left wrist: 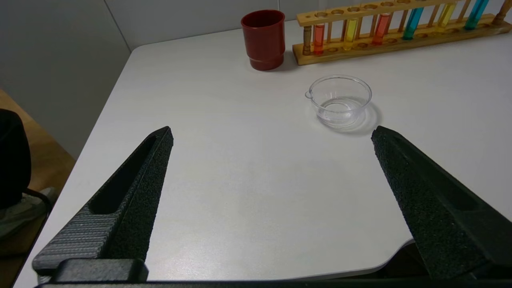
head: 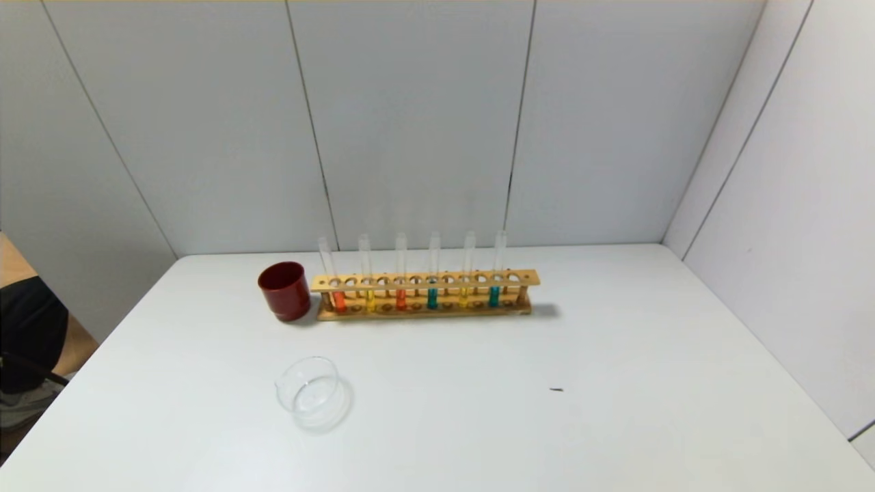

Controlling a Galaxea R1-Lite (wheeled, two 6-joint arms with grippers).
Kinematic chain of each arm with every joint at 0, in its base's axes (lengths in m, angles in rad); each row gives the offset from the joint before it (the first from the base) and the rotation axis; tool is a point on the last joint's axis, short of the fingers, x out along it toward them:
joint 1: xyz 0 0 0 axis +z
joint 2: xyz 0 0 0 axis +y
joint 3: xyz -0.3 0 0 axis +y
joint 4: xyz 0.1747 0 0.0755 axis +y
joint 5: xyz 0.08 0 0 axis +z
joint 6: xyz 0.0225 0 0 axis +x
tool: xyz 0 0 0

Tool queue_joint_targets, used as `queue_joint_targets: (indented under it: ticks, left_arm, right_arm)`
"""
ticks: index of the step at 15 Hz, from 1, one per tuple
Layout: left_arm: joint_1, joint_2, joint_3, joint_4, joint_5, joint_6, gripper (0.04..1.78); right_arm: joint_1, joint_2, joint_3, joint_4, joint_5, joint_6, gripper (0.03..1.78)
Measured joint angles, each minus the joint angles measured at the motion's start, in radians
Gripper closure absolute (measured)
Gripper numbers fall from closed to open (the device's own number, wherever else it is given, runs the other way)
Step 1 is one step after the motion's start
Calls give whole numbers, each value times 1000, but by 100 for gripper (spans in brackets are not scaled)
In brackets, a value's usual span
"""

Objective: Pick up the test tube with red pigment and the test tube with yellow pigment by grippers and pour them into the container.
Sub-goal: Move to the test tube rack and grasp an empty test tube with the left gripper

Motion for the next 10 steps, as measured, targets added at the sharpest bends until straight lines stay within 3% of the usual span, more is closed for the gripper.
queue_joint_targets:
  ticks: [10]
  left_arm:
    - [0, 0, 0, -9, 1, -29, 7]
  right_arm:
    - [0, 0, 0, 0, 0, 0, 6]
